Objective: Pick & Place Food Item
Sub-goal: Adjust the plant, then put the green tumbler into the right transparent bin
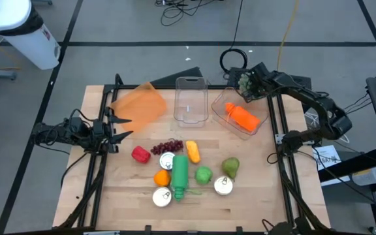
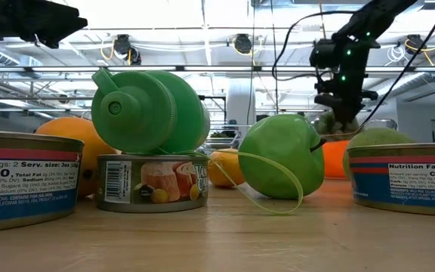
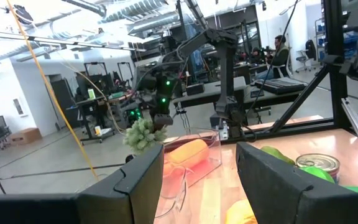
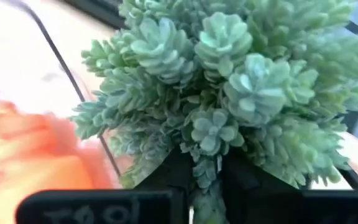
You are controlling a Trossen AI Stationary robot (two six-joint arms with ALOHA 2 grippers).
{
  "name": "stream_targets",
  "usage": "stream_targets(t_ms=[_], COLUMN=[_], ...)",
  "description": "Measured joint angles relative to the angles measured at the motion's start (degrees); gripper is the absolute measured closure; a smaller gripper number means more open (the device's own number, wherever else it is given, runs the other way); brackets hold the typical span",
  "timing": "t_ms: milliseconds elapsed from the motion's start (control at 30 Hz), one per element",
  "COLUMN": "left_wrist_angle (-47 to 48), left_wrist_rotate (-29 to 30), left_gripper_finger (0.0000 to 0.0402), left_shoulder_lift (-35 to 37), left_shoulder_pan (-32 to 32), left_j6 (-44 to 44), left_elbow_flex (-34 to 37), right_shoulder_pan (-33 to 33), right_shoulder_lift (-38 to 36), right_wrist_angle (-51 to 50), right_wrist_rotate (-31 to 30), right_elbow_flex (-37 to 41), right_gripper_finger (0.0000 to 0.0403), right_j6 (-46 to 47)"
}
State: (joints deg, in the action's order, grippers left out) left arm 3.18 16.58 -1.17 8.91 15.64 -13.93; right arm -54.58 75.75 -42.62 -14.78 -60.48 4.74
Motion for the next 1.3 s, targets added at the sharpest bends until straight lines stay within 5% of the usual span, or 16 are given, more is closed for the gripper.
stream_targets(t_ms=[400, 1300], left_wrist_angle=[0.02, 0.0], left_wrist_rotate=[0.0, 0.0], left_gripper_finger=[0.0188, 0.0188], left_shoulder_lift=[0.0, 0.0], left_shoulder_pan=[0.01, 0.01], left_j6=[0.0, 0.0], left_elbow_flex=[0.0, 0.0], right_shoulder_pan=[-1.28, -1.2], right_shoulder_lift=[-1.82, -28.15], right_wrist_angle=[17.69, 24.99], right_wrist_rotate=[0.97, 3.01], right_elbow_flex=[15.29, 13.44], right_gripper_finger=[0.0376, 0.0156], right_j6=[1.7, -4.03])
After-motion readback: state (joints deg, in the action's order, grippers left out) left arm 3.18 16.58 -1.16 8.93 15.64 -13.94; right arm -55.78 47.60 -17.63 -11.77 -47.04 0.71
